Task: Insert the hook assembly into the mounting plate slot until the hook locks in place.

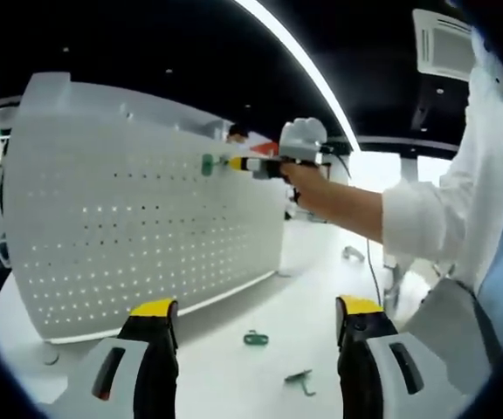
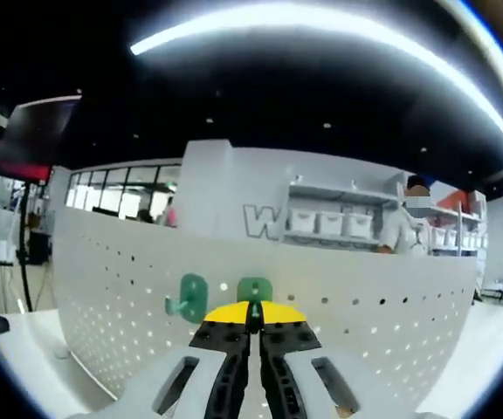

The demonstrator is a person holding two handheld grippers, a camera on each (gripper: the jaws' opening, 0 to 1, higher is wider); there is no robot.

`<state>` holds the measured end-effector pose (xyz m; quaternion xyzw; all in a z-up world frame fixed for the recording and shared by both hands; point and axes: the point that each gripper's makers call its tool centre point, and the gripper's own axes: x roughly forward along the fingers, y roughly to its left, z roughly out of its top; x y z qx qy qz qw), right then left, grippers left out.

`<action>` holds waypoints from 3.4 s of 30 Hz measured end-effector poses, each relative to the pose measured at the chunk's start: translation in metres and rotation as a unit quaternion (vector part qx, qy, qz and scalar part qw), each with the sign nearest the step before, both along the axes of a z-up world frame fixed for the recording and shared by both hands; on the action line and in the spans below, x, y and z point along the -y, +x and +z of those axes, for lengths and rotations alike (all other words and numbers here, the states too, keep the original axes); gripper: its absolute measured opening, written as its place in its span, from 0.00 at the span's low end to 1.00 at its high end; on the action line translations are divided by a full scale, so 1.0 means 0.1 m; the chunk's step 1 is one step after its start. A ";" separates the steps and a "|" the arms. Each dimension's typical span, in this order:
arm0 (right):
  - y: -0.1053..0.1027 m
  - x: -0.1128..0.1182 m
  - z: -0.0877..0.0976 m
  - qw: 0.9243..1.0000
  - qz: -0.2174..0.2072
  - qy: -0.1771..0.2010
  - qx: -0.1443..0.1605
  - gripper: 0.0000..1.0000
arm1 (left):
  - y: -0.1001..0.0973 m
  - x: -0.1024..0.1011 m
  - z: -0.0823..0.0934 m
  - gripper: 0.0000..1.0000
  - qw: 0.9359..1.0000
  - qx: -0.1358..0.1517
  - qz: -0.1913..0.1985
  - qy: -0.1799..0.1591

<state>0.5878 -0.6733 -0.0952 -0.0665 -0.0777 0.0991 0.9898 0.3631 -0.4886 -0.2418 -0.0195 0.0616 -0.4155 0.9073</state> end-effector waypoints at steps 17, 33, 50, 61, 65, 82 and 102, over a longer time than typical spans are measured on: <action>0.04 0.00 -0.03 1.000 -0.004 0.012 -0.002 0.00 | 0.00 0.01 0.02 0.74 1.000 0.000 -0.003 -0.007; 0.06 -0.01 -0.04 1.000 -0.018 -0.003 0.004 0.01 | 0.00 -0.01 0.01 0.73 1.000 -0.002 0.000 -0.006; 0.05 -0.04 -0.09 0.999 -0.032 -0.035 -0.001 0.03 | 0.01 -0.02 0.02 0.73 1.000 -0.001 0.001 -0.009; 0.02 -0.02 -0.14 0.999 -0.028 -0.028 -0.012 0.12 | 0.01 -0.03 0.01 0.73 1.000 -0.002 0.001 -0.008; -0.03 0.02 -0.12 0.999 -0.026 -0.026 -0.011 0.16 | 0.00 -0.02 0.01 0.73 1.000 -0.001 -0.001 -0.006; -0.36 0.03 -0.19 0.999 0.013 -0.031 -0.024 0.17 | -0.01 0.03 -0.05 0.72 1.000 -0.005 -0.010 0.008; -0.87 -0.14 -0.39 0.995 0.074 -0.069 -0.026 0.17 | 0.00 -0.02 -0.11 0.71 1.000 -0.007 0.000 0.023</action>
